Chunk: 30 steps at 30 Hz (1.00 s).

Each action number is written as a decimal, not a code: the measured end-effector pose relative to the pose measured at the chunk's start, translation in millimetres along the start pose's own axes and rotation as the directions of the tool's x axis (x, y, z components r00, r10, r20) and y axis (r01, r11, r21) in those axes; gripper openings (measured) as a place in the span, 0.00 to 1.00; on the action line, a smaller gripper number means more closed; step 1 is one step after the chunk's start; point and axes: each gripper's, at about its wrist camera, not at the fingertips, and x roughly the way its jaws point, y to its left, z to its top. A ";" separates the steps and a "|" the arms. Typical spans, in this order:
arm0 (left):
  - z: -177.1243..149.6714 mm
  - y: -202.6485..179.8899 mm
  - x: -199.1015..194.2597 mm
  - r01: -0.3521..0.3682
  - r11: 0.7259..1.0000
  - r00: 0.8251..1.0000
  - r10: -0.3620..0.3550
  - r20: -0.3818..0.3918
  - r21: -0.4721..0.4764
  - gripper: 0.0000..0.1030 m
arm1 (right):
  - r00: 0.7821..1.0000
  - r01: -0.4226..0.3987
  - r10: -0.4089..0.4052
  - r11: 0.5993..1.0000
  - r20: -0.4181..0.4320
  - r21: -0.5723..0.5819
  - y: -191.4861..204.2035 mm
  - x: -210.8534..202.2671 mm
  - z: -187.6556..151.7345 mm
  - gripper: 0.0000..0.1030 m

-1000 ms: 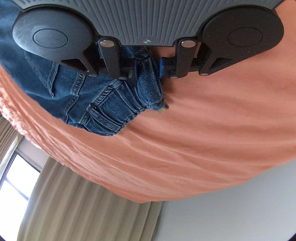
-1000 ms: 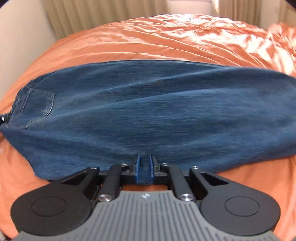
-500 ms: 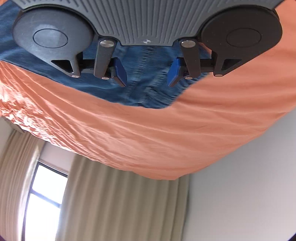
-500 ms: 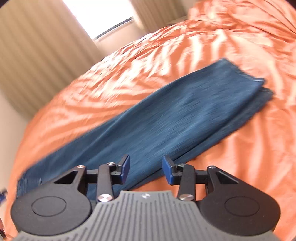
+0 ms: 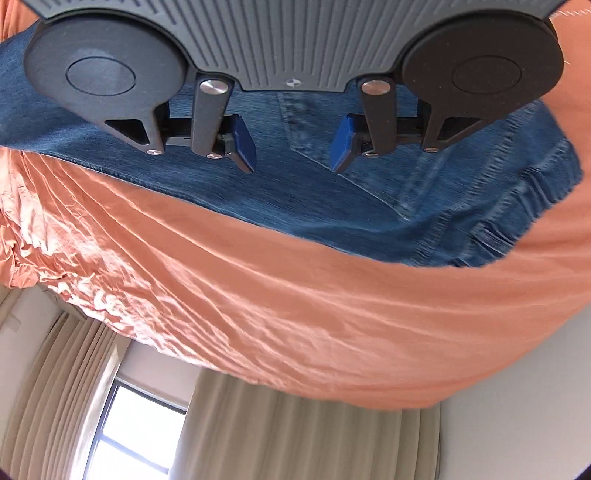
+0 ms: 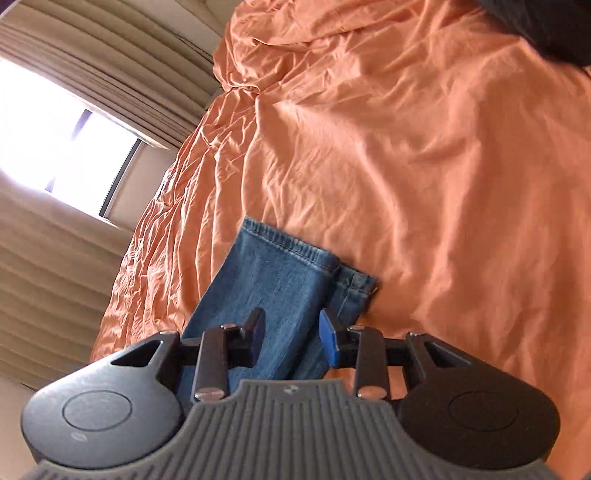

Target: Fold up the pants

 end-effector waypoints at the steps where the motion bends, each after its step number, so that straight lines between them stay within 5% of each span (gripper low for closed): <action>1: 1.2 -5.9 6.7 0.001 1.000 1.000 -0.001 -0.020 -0.003 0.50 | 1.000 -0.005 0.005 1.000 -0.009 0.017 -4.3 9.8 -0.1 0.29; 6: 3.0 -24.0 40.1 -0.008 0.999 0.997 0.005 -0.080 -0.037 0.44 | 0.998 -0.042 0.046 0.994 -0.036 0.099 -25.6 38.8 11.6 0.18; 8: 4.2 -26.5 49.4 -0.004 0.999 0.996 -0.001 -0.086 -0.052 0.42 | 0.996 -0.073 0.078 0.993 -0.053 0.096 -28.8 37.3 13.4 0.00; 12: 7.5 -31.8 69.4 -0.033 0.999 0.994 0.028 -0.109 -0.041 0.32 | 0.990 -0.144 0.144 0.990 0.002 -0.003 -18.4 5.5 11.9 0.00; 24: 9.2 -38.2 79.9 -0.102 0.992 0.982 0.113 -0.151 0.077 0.24 | 0.998 -0.028 0.031 0.998 -0.052 0.055 -51.4 24.6 6.5 0.00; 27: 8.2 -43.9 63.5 -0.051 0.995 0.989 0.063 -0.131 0.089 0.24 | 0.998 -0.022 0.021 1.000 -0.053 -0.013 -41.8 12.2 7.0 0.12; 29: 4.3 -51.4 52.9 -0.003 0.995 0.992 0.016 -0.127 0.098 0.24 | 0.997 -0.042 0.041 0.999 -0.067 -0.020 -41.5 6.6 5.0 0.47; 30: 0.4 -58.0 47.2 0.031 0.993 0.992 -0.016 -0.128 0.113 0.24 | 0.995 -0.051 0.050 0.999 -0.081 -0.015 -42.3 5.8 4.0 0.48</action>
